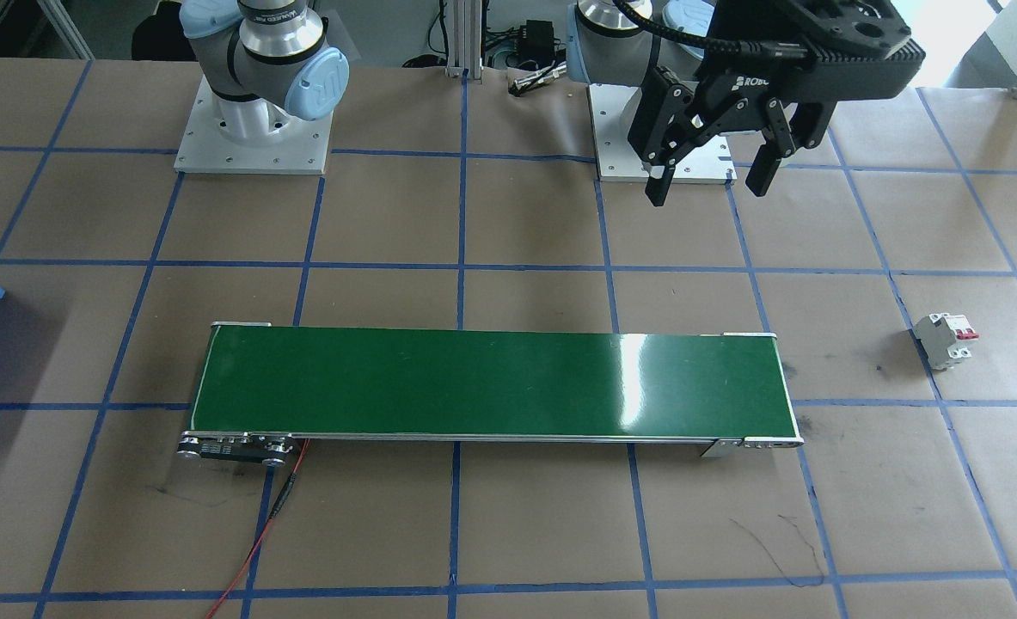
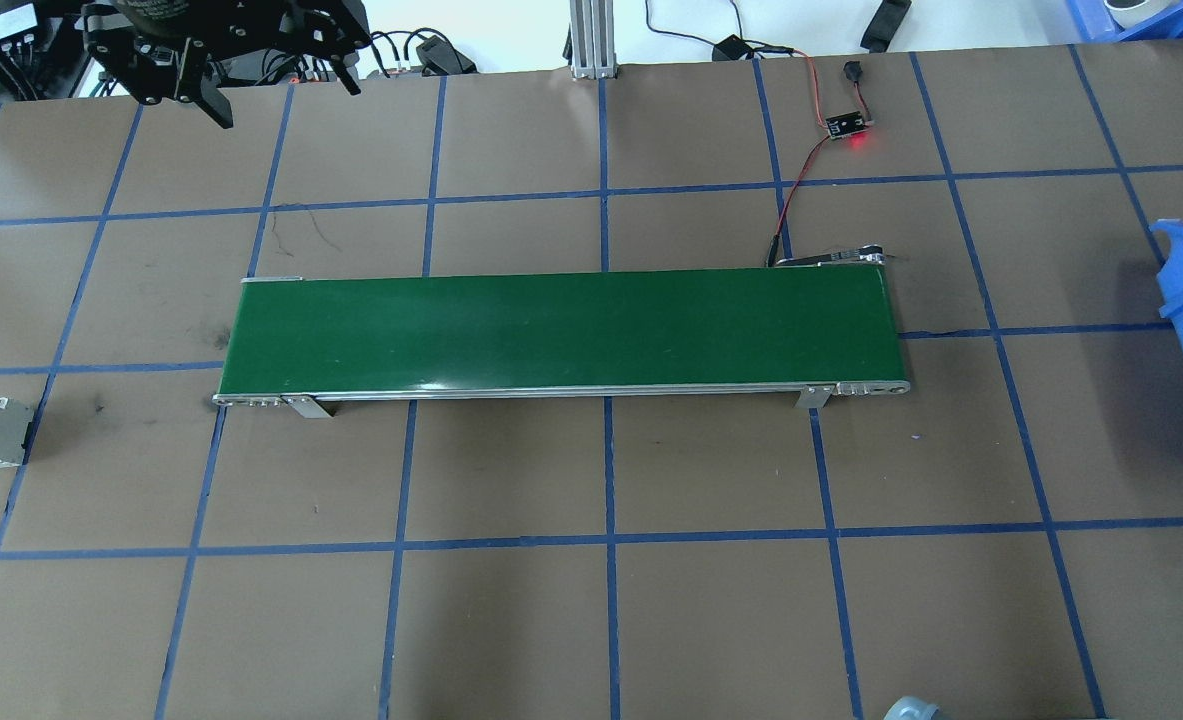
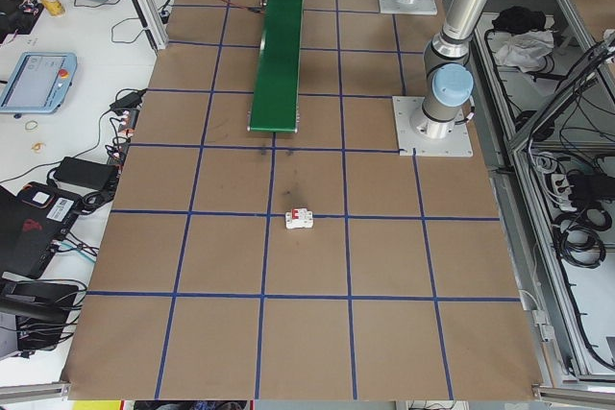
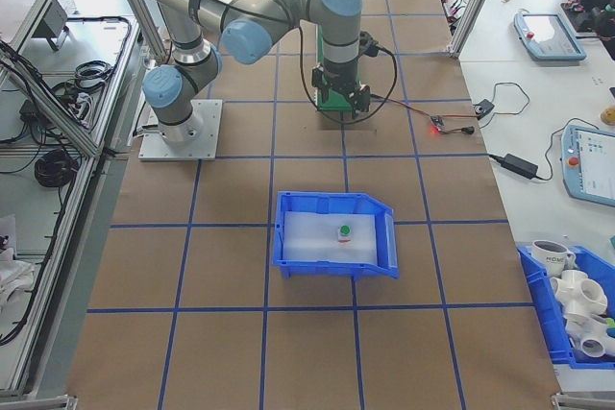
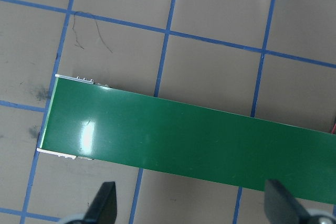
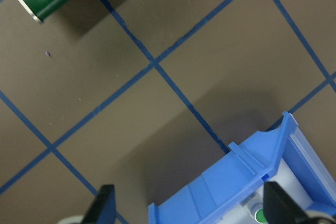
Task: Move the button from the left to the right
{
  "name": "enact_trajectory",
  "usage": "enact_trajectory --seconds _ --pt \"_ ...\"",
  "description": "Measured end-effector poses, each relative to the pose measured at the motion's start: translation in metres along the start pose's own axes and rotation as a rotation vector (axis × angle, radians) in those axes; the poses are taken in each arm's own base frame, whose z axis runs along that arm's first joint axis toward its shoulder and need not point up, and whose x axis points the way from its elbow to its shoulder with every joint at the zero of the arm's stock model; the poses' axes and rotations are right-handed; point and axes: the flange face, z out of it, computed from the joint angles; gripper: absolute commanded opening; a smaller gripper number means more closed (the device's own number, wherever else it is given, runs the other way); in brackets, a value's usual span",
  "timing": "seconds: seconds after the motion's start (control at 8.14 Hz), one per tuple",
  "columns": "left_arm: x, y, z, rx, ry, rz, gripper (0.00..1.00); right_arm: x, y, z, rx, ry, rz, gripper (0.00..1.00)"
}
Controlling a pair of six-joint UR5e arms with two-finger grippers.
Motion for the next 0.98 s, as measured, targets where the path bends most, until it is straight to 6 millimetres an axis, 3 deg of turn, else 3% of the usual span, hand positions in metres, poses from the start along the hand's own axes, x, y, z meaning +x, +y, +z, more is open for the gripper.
enact_trajectory --seconds 0.25,0.49,0.74,0.98 --pt "0.001 0.0 -0.001 0.008 0.007 -0.001 1.0 -0.043 -0.068 -0.024 0.002 -0.022 0.114 1.0" --pt "0.002 -0.003 0.0 0.037 0.015 -0.011 1.0 -0.1 -0.132 -0.043 -0.016 -0.038 0.259 1.0" --pt "-0.002 0.011 -0.008 -0.003 0.007 -0.006 1.0 -0.161 -0.185 -0.057 -0.028 -0.047 0.425 1.0" --pt "0.001 0.009 0.005 -0.069 0.027 -0.002 1.0 -0.212 -0.222 -0.062 -0.031 -0.05 0.594 1.0"
